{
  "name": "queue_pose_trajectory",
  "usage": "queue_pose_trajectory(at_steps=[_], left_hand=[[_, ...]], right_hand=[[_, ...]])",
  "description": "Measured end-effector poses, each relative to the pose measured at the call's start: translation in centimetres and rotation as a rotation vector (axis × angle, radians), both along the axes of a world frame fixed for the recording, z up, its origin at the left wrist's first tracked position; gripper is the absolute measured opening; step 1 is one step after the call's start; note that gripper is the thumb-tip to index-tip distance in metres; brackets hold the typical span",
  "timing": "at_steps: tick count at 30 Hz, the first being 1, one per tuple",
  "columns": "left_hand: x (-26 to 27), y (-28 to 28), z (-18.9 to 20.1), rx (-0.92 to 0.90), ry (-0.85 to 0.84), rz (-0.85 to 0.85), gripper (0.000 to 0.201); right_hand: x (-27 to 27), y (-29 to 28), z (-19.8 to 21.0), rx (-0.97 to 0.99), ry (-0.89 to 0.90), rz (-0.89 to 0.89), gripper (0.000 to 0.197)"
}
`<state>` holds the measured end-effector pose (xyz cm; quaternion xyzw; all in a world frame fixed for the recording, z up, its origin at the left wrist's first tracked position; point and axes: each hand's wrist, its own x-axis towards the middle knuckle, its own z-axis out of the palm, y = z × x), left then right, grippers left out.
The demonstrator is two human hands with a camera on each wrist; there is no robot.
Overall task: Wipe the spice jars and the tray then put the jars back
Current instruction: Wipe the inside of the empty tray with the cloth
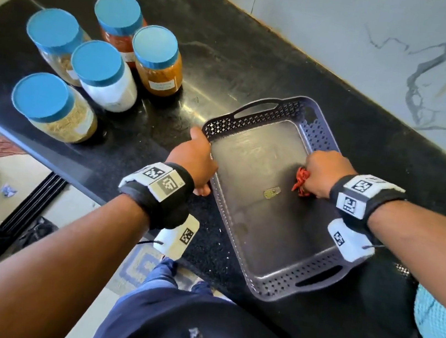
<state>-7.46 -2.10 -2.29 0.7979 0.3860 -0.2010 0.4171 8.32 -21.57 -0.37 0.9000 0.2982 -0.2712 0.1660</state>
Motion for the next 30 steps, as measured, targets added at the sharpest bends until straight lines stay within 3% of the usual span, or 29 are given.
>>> queue_pose_trajectory(at_steps=[3,6,8,11,14,19,22,25,30], left_hand=[[-0.2,-0.3,0.0,-0.019,-0.056,0.03,0.03],[-0.4,-0.7,0.3,0.098,-0.082,0.006,0.037],[-0.7,-0.6,0.5,0.129,-0.074,-0.039,0.039],[-0.7,0.0,0.7,0.101,-0.039,-0.067,0.035],[-0.3,-0.1,0.6,0.074,-0.036,-0.064,0.031],[-0.1,-0.1,0.9,-0.03,-0.06,-0.051,0.027],[-0.4,0.1,1.2,0.019,-0.052,-0.084,0.031],[-0.6,0.0,0.8,0.028,-0.077,-0.063,0.026],[-0.4,0.2,0.3,-0.009,-0.106,-0.074,0.022]], right_hand=[[-3.1,3.8,-0.8,0.118,0.105,0.041,0.02],[-8.4,8.2,-1.7,0.192,0.293,0.23,0.019],[-7.7,9.0,-1.7,0.18,0.261,0.326,0.018],[-1.9,7.9,-1.7,0.087,0.093,0.216,0.031],[2.1,6.4,-1.1,0.135,-0.071,0.04,0.018],[-2.9,10.6,-1.9,0.286,0.073,0.172,0.01],[-5.4,12.8,-2.2,0.384,0.22,0.241,0.019],[-2.6,10.9,-2.2,0.268,0.119,0.23,0.021],[3.3,5.8,-0.6,0.197,-0.036,-0.042,0.016]])
